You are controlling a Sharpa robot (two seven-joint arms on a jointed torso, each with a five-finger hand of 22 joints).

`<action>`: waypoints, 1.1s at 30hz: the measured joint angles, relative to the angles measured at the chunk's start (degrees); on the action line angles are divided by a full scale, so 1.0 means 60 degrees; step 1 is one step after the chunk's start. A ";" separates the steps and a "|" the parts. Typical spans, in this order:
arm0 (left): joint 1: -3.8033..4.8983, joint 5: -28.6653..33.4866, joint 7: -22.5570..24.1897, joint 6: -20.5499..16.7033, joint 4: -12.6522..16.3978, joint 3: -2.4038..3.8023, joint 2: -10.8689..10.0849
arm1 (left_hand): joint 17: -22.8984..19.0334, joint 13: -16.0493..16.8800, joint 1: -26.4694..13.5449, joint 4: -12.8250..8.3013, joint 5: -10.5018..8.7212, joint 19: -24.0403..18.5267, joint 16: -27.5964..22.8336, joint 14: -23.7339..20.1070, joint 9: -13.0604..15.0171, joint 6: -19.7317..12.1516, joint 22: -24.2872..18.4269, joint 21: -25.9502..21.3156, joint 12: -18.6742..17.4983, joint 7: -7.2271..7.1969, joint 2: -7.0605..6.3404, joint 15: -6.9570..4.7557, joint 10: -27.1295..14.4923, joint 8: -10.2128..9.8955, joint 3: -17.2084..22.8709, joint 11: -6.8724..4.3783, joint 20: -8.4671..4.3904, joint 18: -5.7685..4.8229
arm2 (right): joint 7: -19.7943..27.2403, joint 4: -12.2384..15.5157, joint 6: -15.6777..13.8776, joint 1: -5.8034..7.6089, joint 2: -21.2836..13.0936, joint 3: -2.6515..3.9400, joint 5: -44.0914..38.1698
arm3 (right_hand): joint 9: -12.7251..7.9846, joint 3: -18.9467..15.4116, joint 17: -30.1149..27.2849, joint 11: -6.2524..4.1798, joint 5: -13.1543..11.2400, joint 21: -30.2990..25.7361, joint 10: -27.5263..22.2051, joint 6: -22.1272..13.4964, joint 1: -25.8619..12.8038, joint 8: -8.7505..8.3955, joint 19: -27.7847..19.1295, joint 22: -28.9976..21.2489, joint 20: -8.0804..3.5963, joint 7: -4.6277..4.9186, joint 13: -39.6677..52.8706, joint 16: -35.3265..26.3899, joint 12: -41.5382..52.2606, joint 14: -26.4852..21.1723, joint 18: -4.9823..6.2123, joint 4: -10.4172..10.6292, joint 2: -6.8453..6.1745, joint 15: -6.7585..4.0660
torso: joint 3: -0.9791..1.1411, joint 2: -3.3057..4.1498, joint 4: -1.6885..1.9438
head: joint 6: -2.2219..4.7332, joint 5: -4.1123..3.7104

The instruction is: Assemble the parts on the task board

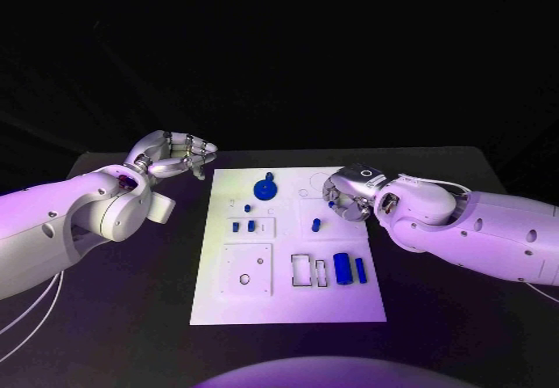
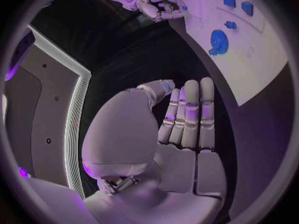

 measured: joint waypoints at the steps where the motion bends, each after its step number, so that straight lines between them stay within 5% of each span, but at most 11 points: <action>1: 0.0000 0.0000 -0.0002 0.0002 0.0001 0.0000 -0.0001 | 0.0000 0.0000 0.0000 0.0000 0.0000 0.0000 0.0000 0.0000 0.0000 -0.0003 -0.0002 0.0000 0.0000 0.0003 0.0000 0.0000 -0.0003 0.0000 0.0000 0.0003 0.0000 0.0000 | -0.0022 0.0014 0.0010 -0.0003 0.0000 0.0000 -0.0051 | 0.0000 0.0000 -0.0028 0.0000 0.0000 -0.0022 0.0000 0.0009 -0.0003 0.0000 0.0001 -0.0022 -0.0001 -0.0009 0.0000 -0.0017 -0.0018 0.0025 0.0000 0.0000 -0.0003 0.0025 | 0.0000 0.0000 0.0000 | -0.0001 -0.0001; 4: 0.0000 0.0000 -0.0010 0.0008 0.0003 0.0000 -0.0004 | -0.0009 0.0000 0.0000 0.0000 0.0000 0.0000 0.0000 0.0000 -0.0001 -0.0035 -0.0011 0.0000 0.0000 0.0036 0.0000 0.0000 -0.0034 0.0000 0.0000 0.0034 0.0000 0.0000 | -0.0097 0.0051 0.0035 -0.0013 0.0000 0.0001 -0.0219 | 0.0000 0.0001 -0.0252 0.0000 0.0002 -0.0322 0.0000 0.0022 -0.0170 0.0000 -0.0235 -0.0194 0.0043 0.0000 0.0001 -0.0187 -0.0032 -0.0003 0.0000 0.0000 -0.0165 0.0070 | 0.0001 0.0000 0.0002 | -0.0005 -0.0002; 33: -0.0002 -0.0020 -0.0128 0.0133 0.0009 -0.0005 -0.0005 | -0.0018 -0.0009 0.0000 0.0000 0.0000 0.0000 -0.0036 0.0000 -0.0002 -0.0035 -0.0021 -0.0037 -0.0001 0.0035 0.0000 0.0001 -0.0103 -0.0035 0.0000 0.0030 0.0000 0.0000 | -0.0542 0.0227 -0.0458 -0.0158 -0.0042 -0.0047 -0.0776 | -0.0013 -0.0094 -0.0688 0.0001 0.0002 -0.0823 0.0001 0.0034 -0.0461 0.0000 -0.0526 -0.0464 0.0117 -0.0002 -0.0558 -0.0392 -0.0474 -0.0206 0.0000 0.0094 -0.0214 0.0168 | 0.0010 0.0002 0.0000 | -0.0009 -0.0022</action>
